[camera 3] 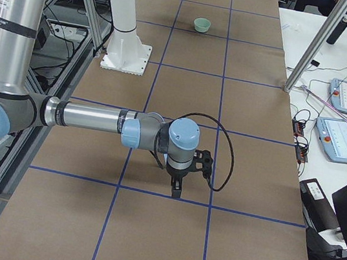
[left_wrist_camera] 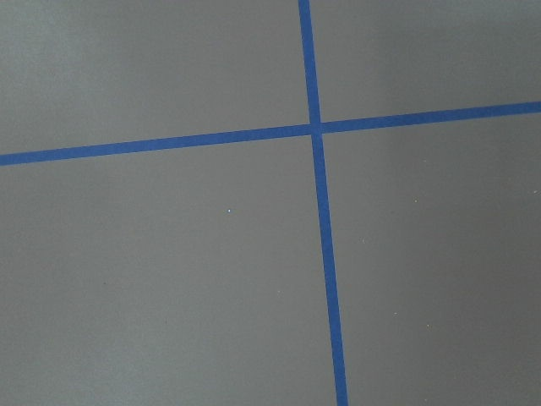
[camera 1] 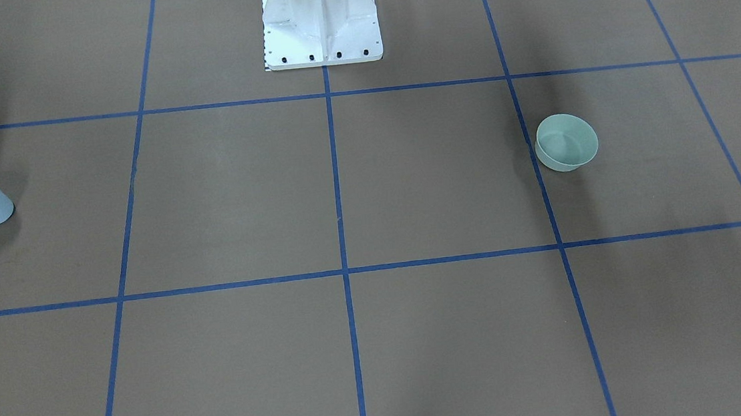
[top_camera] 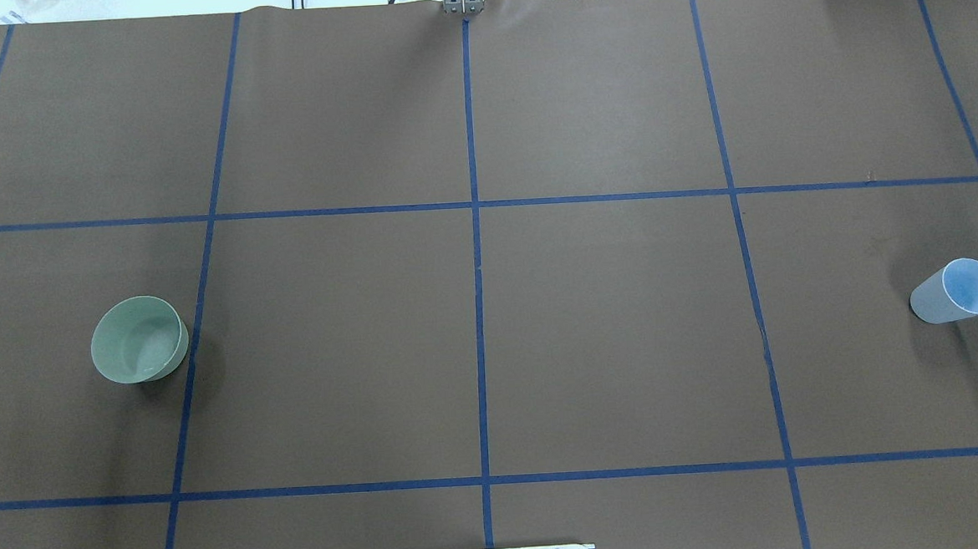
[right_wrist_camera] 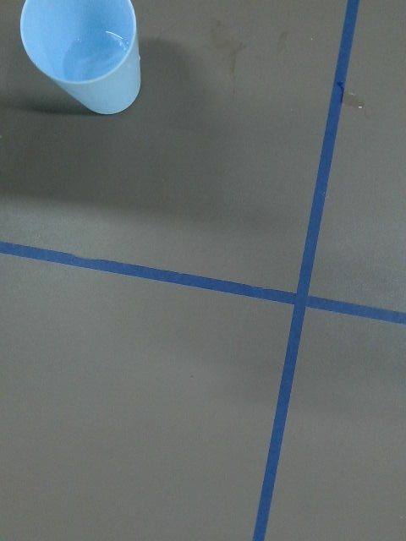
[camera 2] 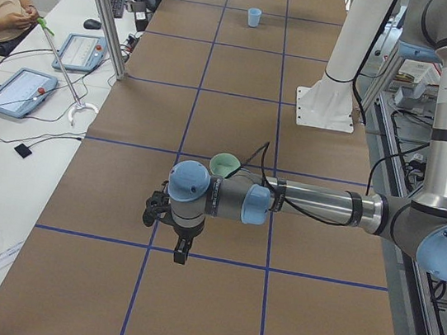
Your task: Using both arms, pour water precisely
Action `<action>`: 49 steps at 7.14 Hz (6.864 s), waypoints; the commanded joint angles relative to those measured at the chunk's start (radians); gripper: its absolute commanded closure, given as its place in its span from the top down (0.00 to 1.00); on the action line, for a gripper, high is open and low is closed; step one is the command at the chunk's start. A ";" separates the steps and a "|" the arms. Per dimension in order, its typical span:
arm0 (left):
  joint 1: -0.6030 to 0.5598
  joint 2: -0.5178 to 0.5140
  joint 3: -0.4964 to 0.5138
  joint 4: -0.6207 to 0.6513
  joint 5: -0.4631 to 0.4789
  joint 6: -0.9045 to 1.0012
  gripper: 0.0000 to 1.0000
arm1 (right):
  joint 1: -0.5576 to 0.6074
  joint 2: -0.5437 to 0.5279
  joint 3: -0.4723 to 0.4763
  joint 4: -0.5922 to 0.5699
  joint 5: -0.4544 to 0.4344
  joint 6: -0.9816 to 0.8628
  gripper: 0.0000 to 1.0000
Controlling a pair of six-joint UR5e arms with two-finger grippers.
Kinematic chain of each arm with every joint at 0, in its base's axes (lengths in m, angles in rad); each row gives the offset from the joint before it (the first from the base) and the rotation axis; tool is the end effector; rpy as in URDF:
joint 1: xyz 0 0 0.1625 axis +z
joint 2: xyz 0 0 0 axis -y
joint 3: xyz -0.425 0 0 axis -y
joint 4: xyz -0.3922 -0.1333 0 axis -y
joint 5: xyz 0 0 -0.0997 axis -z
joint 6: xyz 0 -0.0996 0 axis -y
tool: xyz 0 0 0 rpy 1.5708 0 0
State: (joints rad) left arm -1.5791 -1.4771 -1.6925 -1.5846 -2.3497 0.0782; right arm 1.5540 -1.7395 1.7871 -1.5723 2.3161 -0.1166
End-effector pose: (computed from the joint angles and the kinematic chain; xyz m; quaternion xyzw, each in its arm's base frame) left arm -0.0671 -0.4543 0.6413 0.0357 0.3784 0.0402 0.9241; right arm 0.0586 -0.4244 0.6313 0.0396 -0.3625 -0.0704 0.9285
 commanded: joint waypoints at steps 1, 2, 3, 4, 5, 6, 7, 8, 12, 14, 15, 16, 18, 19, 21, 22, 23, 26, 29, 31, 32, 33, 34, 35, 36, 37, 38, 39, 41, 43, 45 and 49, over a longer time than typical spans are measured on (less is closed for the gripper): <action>0.001 0.001 -0.019 0.000 0.000 0.000 1.00 | 0.000 0.000 0.000 0.000 0.000 0.000 1.00; 0.001 0.001 -0.029 0.000 0.000 -0.002 1.00 | 0.000 0.000 -0.005 0.000 -0.001 -0.002 1.00; 0.001 0.001 -0.035 0.002 -0.002 0.000 1.00 | 0.000 0.000 -0.006 0.000 -0.003 -0.003 1.00; 0.002 0.001 -0.038 0.002 0.000 0.000 1.00 | 0.000 0.000 -0.003 -0.002 -0.004 -0.003 1.00; 0.004 0.000 -0.038 0.000 0.000 -0.002 1.00 | 0.000 0.000 -0.003 -0.005 -0.003 -0.005 1.00; 0.005 -0.003 -0.042 -0.002 -0.003 -0.002 1.00 | 0.000 0.002 -0.003 -0.005 -0.003 -0.005 1.00; 0.005 -0.008 -0.061 -0.003 -0.009 -0.002 1.00 | -0.002 0.014 -0.003 0.000 -0.006 -0.003 1.00; 0.005 -0.017 -0.070 -0.003 -0.008 -0.005 1.00 | -0.002 0.038 0.000 0.008 -0.006 0.008 1.00; 0.005 -0.049 -0.055 -0.286 -0.003 -0.005 1.00 | -0.002 0.054 -0.011 0.132 0.000 0.011 1.00; 0.005 -0.055 -0.076 -0.322 -0.010 -0.091 1.00 | -0.002 0.061 -0.017 0.166 0.014 0.012 1.00; 0.010 -0.055 -0.069 -0.415 -0.010 -0.239 1.00 | -0.002 0.060 -0.002 0.178 0.029 0.011 1.00; 0.048 -0.036 -0.067 -0.540 -0.011 -0.270 1.00 | -0.002 0.054 -0.012 0.217 0.034 0.020 1.00; 0.170 -0.002 -0.075 -0.572 -0.011 -0.364 1.00 | -0.002 0.054 -0.011 0.221 0.037 0.021 1.00; 0.233 0.018 -0.073 -0.654 -0.003 -0.544 1.00 | -0.002 0.052 -0.012 0.221 0.037 0.023 1.00; 0.377 0.066 -0.075 -0.739 0.055 -0.690 1.00 | -0.002 0.048 -0.012 0.219 0.037 0.028 1.00; 0.471 0.069 -0.075 -0.773 0.140 -0.766 1.00 | -0.002 0.043 -0.012 0.221 0.036 0.025 1.00; 0.554 0.069 -0.075 -0.794 0.188 -0.822 1.00 | -0.003 0.037 -0.012 0.221 0.036 0.026 1.00; 0.764 0.067 -0.101 -0.795 0.355 -0.987 1.00 | -0.002 0.025 -0.011 0.221 0.034 0.026 1.00; 0.838 0.060 -0.099 -0.795 0.418 -1.031 0.78 | -0.002 0.023 -0.012 0.221 0.036 0.025 1.00; 0.870 0.035 -0.095 -0.792 0.418 -1.061 0.36 | -0.002 0.021 -0.011 0.222 0.034 0.023 1.00; 0.872 0.034 -0.096 -0.792 0.418 -1.063 0.00 | -0.002 0.021 -0.012 0.222 0.034 0.025 1.00; 0.872 0.029 -0.095 -0.792 0.418 -1.063 0.00 | -0.002 0.023 -0.012 0.221 0.034 0.025 1.00; 0.870 0.021 -0.104 -0.792 0.415 -1.062 0.00 | -0.002 0.023 -0.011 0.221 0.034 0.025 1.00; 0.870 0.014 -0.130 -0.784 0.406 -1.063 0.00 | -0.002 0.023 -0.012 0.221 0.034 0.025 1.00; 0.870 -0.040 -0.144 -0.735 0.391 -1.068 0.00 | -0.002 0.023 -0.012 0.221 0.036 0.025 1.00; 0.870 -0.128 -0.166 -0.613 0.389 -1.071 0.00 | -0.002 0.023 -0.012 0.221 0.034 0.025 1.00; 0.870 -0.247 -0.167 -0.463 0.392 -1.072 0.00 | -0.002 0.023 -0.012 0.221 0.034 0.025 1.00; 0.875 -0.350 -0.129 -0.383 0.394 -1.104 0.00 | -0.002 0.023 -0.012 0.221 0.034 0.025 1.00; 0.940 -0.591 0.052 -0.376 0.405 -1.214 0.00 | -0.002 0.021 -0.012 0.221 0.036 0.026 1.00; 0.991 -0.791 0.224 -0.376 0.443 -1.275 0.00 | -0.002 0.021 -0.012 0.221 0.034 0.025 1.00; 1.011 -0.825 0.252 -0.376 0.448 -1.276 0.00 | -0.002 0.021 -0.012 0.221 0.034 0.026 1.00; 0.998 -0.816 0.184 -0.348 0.483 -1.272 1.00 | -0.002 0.023 -0.012 0.221 0.032 0.028 1.00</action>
State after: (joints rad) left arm -0.5686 -2.2988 -1.4624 -1.9543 -1.8690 -1.1975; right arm 1.5524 -1.7178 1.7748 -1.3527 2.3497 -0.0895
